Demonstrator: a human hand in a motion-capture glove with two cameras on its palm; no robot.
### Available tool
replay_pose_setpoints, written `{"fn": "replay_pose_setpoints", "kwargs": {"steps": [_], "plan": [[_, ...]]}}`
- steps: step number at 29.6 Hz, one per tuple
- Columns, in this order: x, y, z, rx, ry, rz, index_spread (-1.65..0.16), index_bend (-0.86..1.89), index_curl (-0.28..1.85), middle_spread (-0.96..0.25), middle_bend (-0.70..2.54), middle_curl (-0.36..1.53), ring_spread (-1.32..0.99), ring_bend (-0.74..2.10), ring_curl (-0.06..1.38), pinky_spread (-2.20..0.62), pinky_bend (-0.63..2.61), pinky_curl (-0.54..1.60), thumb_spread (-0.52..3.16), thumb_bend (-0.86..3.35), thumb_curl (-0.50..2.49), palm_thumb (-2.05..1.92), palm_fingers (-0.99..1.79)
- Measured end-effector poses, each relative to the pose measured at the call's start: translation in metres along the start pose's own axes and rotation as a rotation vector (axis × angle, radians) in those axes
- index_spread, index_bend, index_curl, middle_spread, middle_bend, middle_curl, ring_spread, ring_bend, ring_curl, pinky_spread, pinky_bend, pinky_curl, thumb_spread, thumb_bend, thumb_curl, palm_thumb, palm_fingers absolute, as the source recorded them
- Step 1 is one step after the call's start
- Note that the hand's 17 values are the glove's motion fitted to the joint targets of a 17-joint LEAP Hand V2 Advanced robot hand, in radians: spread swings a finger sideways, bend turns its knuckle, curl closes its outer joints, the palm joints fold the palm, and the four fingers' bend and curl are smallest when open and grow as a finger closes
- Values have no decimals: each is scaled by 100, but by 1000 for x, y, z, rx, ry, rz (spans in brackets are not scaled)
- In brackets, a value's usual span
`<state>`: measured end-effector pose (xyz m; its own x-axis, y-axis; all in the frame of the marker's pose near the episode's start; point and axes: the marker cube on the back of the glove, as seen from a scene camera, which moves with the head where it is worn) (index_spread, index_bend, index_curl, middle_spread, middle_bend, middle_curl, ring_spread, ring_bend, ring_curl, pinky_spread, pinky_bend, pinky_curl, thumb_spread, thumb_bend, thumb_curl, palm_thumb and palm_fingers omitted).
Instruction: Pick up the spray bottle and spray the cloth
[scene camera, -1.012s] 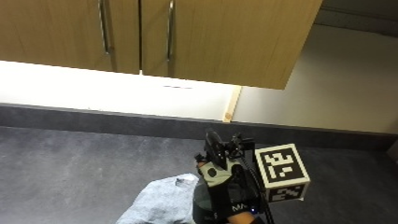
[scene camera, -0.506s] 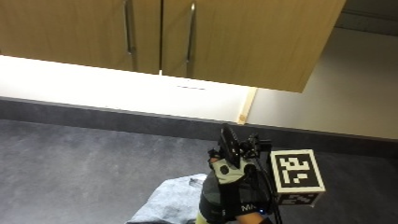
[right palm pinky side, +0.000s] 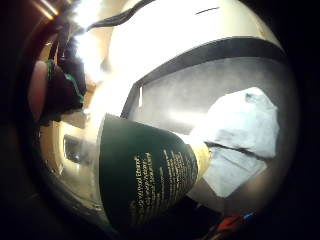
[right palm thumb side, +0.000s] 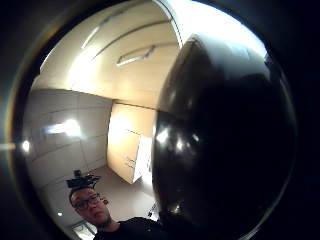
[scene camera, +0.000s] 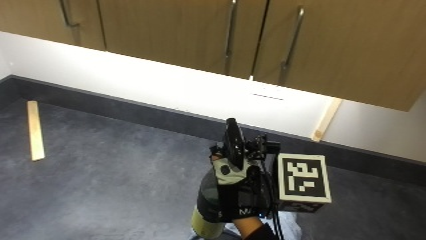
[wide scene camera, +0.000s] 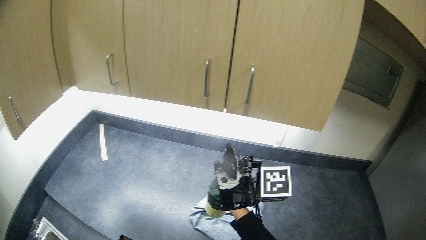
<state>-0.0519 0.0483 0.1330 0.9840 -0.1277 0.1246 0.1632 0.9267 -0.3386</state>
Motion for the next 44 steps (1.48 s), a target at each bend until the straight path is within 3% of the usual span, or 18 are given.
{"fn": "replay_pose_setpoints", "kwargs": {"steps": [14,29,44], "plan": [[-14,-13,46,20,-67,-100,-15,31,64,-4,29,59,-6,32,53,-5,30,51,84,-1,75,114,116],[77,6,32,91,14,-67,-15,32,64,-3,29,59,-7,31,52,-5,28,51,84,-2,75,113,115],[131,18,7,153,70,92,-15,32,64,-3,28,59,-8,31,52,-5,23,49,87,-1,76,113,115]]}}
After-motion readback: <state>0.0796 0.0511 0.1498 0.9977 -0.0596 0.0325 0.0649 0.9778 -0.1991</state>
